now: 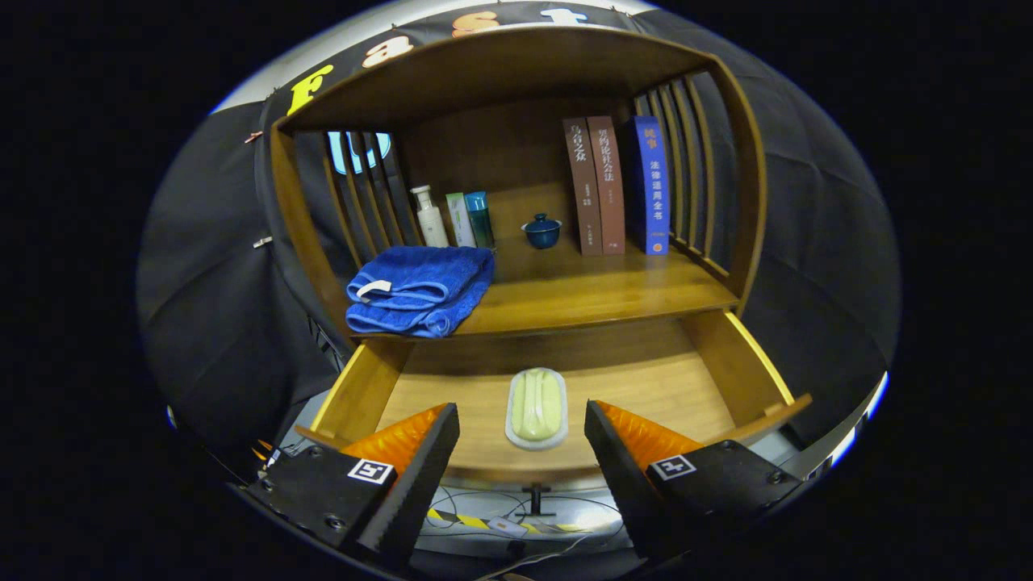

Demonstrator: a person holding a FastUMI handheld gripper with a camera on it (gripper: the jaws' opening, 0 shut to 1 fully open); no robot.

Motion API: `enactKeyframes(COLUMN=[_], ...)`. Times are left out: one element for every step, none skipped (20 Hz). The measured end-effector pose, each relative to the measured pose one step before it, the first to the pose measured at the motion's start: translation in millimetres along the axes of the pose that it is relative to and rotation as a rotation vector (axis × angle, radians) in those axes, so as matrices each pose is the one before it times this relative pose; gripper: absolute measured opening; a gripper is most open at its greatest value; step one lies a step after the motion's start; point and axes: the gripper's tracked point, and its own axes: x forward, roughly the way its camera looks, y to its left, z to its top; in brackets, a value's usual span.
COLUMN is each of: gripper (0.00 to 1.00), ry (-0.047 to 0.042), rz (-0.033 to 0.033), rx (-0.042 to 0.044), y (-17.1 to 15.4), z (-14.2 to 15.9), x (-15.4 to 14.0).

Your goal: Pull open the drawer, take out the items inside it, and place them on the countertop above the cabinet.

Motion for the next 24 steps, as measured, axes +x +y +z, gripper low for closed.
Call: enactKeyframes(gripper=[1.0, 1.0, 1.0, 1.0, 1.0, 0.98, 0.98, 0.98, 0.95, 0.88, 0.88, 0.88, 0.88, 0.89, 0.88, 0.84, 0.81, 0.77, 0.74, 0.53, 0.33, 0.33, 0.33, 0.25], ry=[0.04558, 0.04119, 0.03793, 0.03952, 0.03706, 0.03208, 0.02924, 0.02632, 0.03081, 0.03828, 0.03307, 0.02557, 0.02476, 0.02208, 0.02039, 0.02231, 0.01129, 0.00862, 0.00356, 0.01118, -0.00571, -0.00392, 0.00108, -0.0018], rz=[0.00074, -0.00291, -0.0014, -0.00703, -0.0048, -0.01116, -0.00977, -0.00752, -0.01212, -0.01292, -0.00784, -0.00839, -0.00448, -0.00105, 0.00169, -0.00296, 0.00654, -0.00925, 0.01283, 0.00141, 0.00511, 0.00683, -0.00499, 0.00345], rx=[0.00918, 0.00654, -0.00065, -0.00324, -0.00344, -0.00533, -0.00725, -0.00399, -0.00471, -0.00367, -0.00125, 0.0032, 0.00195, 0.00362, 0.0034, 0.00142, 0.00093, -0.00461, 0.00845, 0.00844, -0.00444, -0.01159, -0.00819, 0.01884], y=[-1.41, -1.71, -1.37, -1.21, -1.7, -1.16, -0.07, -0.54, -1.69, -1.56, -0.7, -0.74, -0.59, -1.38, 0.16, -1.99, -0.53, -3.38, 1.21, 0.66, 0.42, 1.28, -1.78, 2.12], z=[1.01, -3.1, -0.55, -2.51, -1.52, -0.37, 0.29, -1.32, -1.27, -4.27, -4.17, -1.84, -2.9, -3.54, -2.87, -3.02, -1.92, -2.22, -0.52, -0.36, 0.8, 0.04, -5.59, -8.09], x=[18.21, 14.5, 15.92, 14.87, 13.41, 10.08, 9.02, 9.21, 8.03, 7.41, 5.06, 6.27, 4.9, 5.3, 3.75, 4.29, 3.06, 4.06, 5.34, -1.64, -2.34, 3.33, 10.24, -17.06])
